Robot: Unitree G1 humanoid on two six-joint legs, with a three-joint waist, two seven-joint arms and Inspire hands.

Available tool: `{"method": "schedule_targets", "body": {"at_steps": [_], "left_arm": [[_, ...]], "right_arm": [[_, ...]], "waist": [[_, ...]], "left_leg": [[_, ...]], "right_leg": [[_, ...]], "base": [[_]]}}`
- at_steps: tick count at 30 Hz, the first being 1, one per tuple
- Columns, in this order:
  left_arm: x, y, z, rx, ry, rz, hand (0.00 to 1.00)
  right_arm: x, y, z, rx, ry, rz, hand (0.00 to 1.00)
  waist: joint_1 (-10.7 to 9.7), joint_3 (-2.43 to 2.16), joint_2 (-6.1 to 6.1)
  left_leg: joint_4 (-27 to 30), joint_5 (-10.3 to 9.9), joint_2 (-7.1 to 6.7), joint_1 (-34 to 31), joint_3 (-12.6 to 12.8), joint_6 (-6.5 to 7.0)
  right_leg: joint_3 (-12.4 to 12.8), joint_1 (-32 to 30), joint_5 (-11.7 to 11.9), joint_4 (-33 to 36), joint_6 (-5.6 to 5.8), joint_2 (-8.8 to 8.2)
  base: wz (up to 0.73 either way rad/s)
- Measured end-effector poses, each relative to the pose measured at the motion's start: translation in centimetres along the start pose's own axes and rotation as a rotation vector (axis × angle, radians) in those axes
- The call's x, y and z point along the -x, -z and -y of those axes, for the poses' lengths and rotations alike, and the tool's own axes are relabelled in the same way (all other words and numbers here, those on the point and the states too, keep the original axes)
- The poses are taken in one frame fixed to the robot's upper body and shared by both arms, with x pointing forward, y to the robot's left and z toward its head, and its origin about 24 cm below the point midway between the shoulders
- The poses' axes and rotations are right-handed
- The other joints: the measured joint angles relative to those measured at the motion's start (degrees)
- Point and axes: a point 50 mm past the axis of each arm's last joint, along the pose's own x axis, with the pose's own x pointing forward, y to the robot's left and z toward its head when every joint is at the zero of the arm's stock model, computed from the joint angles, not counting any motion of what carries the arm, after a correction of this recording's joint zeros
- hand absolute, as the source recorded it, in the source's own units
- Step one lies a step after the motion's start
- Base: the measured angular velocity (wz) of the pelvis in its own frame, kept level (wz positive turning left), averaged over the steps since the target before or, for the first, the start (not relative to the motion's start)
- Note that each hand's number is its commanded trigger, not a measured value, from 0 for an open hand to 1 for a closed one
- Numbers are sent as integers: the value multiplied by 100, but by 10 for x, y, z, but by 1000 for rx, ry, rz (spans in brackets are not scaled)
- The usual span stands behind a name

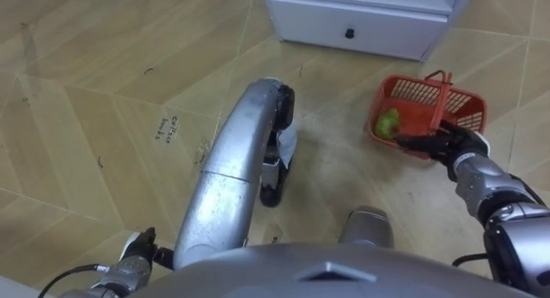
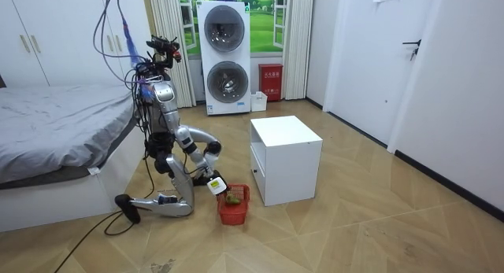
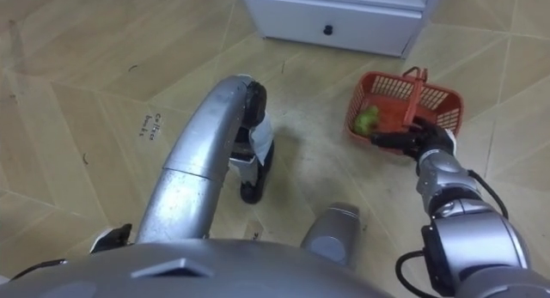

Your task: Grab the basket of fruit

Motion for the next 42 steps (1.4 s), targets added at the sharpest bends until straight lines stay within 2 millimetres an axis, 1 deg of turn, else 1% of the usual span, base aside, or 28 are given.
{"method": "schedule_targets", "body": {"at_steps": [3,5,8,10,13,19,26,29,31,42], "left_arm": [[0,-1,0,0,0,3,0],[0,-3,1,1,2,3,0],[-1,-7,3,1,7,3,0],[-1,-12,2,0,5,12,0],[-2,-18,1,-1,5,25,0],[-2,-22,5,1,15,29,0],[-2,-25,9,4,22,31,0],[-2,-28,10,3,23,25,0],[-3,-34,9,2,20,37,0],[-3,-43,6,29,5,57,0]], "right_arm": [[0,-1,-1,-1,-3,-1,100],[0,1,-3,-1,-5,-13,100],[0,2,-6,-1,-8,-20,100],[-1,-2,-7,-3,-7,-19,100],[-1,-1,-8,17,-2,-25,100],[-1,1,-10,30,10,-28,100],[0,5,-13,25,10,-44,100],[0,6,-15,25,9,-48,100],[0,8,-17,24,2,-50,100],[0,7,-19,46,-6,-45,100]], "waist": [[1,2,-3],[1,26,-44],[-3,37,-63],[-3,38,-64],[-13,33,-55],[-81,40,-68],[-89,39,-66],[-91,39,-63],[-90,42,-47],[-110,56,-73]], "left_leg": [[2,0,0,-1,2,1],[1,0,0,-1,5,3],[2,0,5,-4,0,2],[15,0,14,-5,-24,2],[30,0,18,-10,-38,2],[54,0,34,-6,-57,2],[61,2,50,7,-67,1],[65,12,15,7,-97,-17],[104,14,5,8,-160,-21],[143,30,-6,-4,-175,11]], "right_leg": [[2,1,0,0,0,-3],[4,-1,0,-1,0,9],[6,-3,0,-1,0,35],[13,1,-2,0,-3,68],[16,7,-2,2,-3,89],[20,18,-2,18,-4,115],[29,19,-3,35,-4,134],[-3,51,-7,31,-13,148],[-59,113,-7,16,-14,207],[-55,140,-8,34,-17,223]], "base": [[0],[0],[0],[0],[0],[0],[0],[3],[5],[0]]}}
